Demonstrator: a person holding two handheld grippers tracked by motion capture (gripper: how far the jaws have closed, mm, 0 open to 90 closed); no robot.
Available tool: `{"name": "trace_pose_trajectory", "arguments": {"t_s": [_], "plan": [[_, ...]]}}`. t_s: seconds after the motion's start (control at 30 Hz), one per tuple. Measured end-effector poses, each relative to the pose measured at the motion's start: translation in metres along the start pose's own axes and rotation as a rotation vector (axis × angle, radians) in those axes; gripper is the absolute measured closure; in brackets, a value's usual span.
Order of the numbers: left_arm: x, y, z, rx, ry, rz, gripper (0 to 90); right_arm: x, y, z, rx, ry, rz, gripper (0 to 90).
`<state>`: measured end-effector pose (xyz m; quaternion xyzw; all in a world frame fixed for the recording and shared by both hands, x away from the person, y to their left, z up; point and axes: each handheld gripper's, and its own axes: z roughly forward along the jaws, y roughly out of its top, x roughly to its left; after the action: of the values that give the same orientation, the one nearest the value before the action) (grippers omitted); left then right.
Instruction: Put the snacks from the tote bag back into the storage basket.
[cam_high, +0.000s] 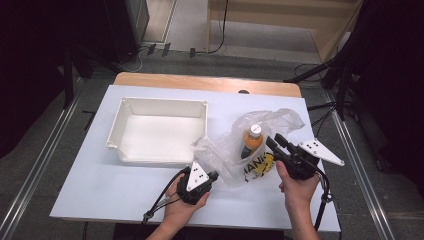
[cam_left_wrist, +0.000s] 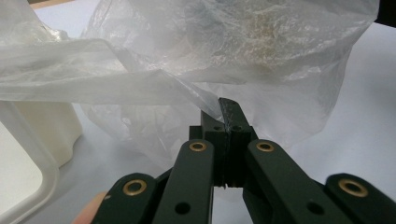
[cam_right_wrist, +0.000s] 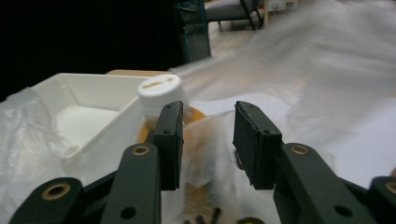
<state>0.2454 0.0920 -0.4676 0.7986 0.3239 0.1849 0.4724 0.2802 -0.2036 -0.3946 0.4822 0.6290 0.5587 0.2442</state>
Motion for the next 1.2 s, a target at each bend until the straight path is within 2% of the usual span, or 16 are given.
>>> {"name": "trace_pose_trajectory", "arguments": {"t_s": [0.13, 0.27, 0.33, 0.4, 0.5, 0.53, 0.63, 0.67, 0.7, 0.73, 0.87, 0.93, 0.97, 1.07, 1.13, 1.2], "plan": [[0.0, 0.0, 0.0, -0.004, -0.002, 0.001, 90.0, 0.007, -0.003, 0.009, 0.008, 0.046, -0.003, 54.2], [0.001, 0.0, -0.001, -0.01, -0.005, -0.008, 90.0, 0.011, -0.018, 0.027, 0.092, 0.048, -0.03, 45.2], [0.002, 0.0, -0.002, -0.013, -0.008, -0.016, 90.0, 0.01, -0.021, 0.028, 0.1, 0.054, -0.03, 42.6], [0.004, -0.001, -0.003, -0.025, -0.01, -0.03, 90.0, 0.006, -0.031, 0.033, 0.121, 0.088, -0.027, 40.7], [0.004, -0.001, -0.003, -0.025, -0.011, -0.028, 90.0, 0.005, -0.037, 0.036, 0.153, 0.085, -0.045, 44.2], [0.004, -0.001, -0.003, -0.024, -0.011, -0.024, 90.0, 0.003, -0.046, 0.039, 0.199, 0.074, -0.058, 55.1], [0.004, -0.001, -0.004, -0.026, -0.013, -0.027, 90.0, 0.001, -0.056, 0.044, 0.276, 0.051, -0.064, 65.8], [0.004, -0.001, -0.004, -0.026, -0.013, -0.027, 90.0, 0.001, -0.056, 0.044, 0.276, 0.051, -0.064, 65.8], [0.004, -0.001, -0.004, -0.027, -0.014, -0.029, 90.0, -0.002, -0.062, 0.05, 0.354, 0.044, -0.05, 71.6], [0.004, -0.001, -0.004, -0.028, -0.013, -0.031, 90.0, -0.002, -0.064, 0.053, 0.391, 0.031, -0.046, 74.7], [0.004, -0.001, -0.006, -0.038, -0.01, -0.037, 90.0, -0.002, -0.073, 0.061, 0.468, -0.009, -0.037, 81.6], [0.004, -0.001, -0.006, -0.047, -0.007, -0.034, 88.8, -0.003, -0.073, 0.061, 0.475, -0.015, -0.044, 83.0], [0.005, -0.001, -0.008, -0.066, -0.022, -0.039, 82.9, -0.004, -0.075, 0.062, 0.487, -0.039, -0.048, 83.7], [0.008, -0.001, -0.012, -0.095, -0.04, -0.067, 78.4, -0.006, -0.075, 0.061, 0.485, -0.031, -0.029, 83.9], [0.014, 0.0, -0.019, -0.141, -0.052, -0.11, 68.4, -0.006, -0.075, 0.061, 0.485, -0.033, -0.033, 83.1], [0.015, 0.001, -0.022, -0.158, -0.047, -0.109, 61.6, -0.006, -0.076, 0.061, 0.479, -0.028, -0.03, 79.6]]}}
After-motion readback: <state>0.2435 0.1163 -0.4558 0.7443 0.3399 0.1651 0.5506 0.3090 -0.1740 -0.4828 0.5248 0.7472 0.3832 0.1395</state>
